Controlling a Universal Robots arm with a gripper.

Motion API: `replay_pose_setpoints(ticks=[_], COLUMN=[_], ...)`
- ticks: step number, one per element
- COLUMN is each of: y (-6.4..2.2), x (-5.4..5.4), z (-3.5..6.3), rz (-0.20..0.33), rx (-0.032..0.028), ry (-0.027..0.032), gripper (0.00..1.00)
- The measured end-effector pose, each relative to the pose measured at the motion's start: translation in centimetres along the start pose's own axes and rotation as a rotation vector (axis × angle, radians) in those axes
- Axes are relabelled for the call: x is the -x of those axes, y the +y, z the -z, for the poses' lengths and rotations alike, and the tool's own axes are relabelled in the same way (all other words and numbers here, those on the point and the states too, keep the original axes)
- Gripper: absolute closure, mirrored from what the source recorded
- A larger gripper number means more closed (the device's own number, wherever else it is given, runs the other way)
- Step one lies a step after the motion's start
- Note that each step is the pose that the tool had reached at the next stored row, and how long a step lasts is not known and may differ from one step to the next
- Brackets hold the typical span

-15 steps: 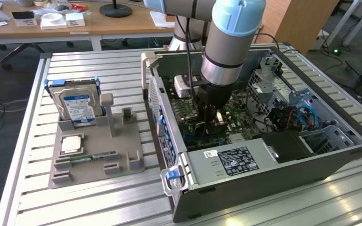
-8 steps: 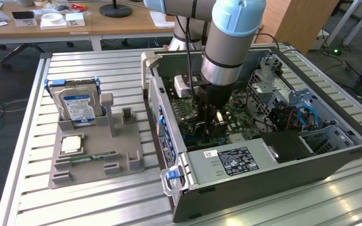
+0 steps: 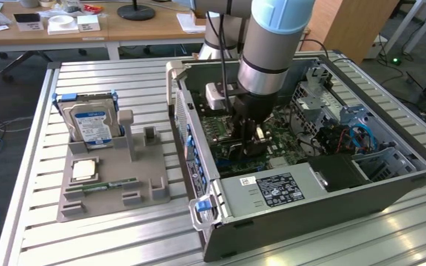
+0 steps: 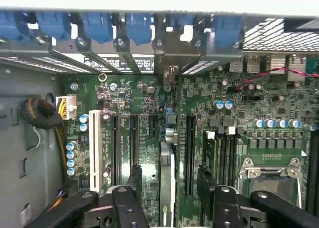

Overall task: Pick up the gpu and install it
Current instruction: 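Insert the gpu into the slot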

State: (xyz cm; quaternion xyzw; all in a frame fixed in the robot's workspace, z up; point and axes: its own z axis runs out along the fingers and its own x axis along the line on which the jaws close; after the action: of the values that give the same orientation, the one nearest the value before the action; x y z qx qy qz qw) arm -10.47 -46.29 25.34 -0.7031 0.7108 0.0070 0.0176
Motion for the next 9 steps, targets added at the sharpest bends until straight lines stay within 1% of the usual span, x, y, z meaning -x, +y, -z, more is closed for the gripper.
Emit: replay_pose_setpoints(ticks=[5,9], y=[-0.03,-0.04], x=[0.1,0.1], z=[1.68,2.72], rz=[0.0,0.0], rx=[0.0,0.0], ry=[0.0001,0.0001], gripper=[0.43,0.43])
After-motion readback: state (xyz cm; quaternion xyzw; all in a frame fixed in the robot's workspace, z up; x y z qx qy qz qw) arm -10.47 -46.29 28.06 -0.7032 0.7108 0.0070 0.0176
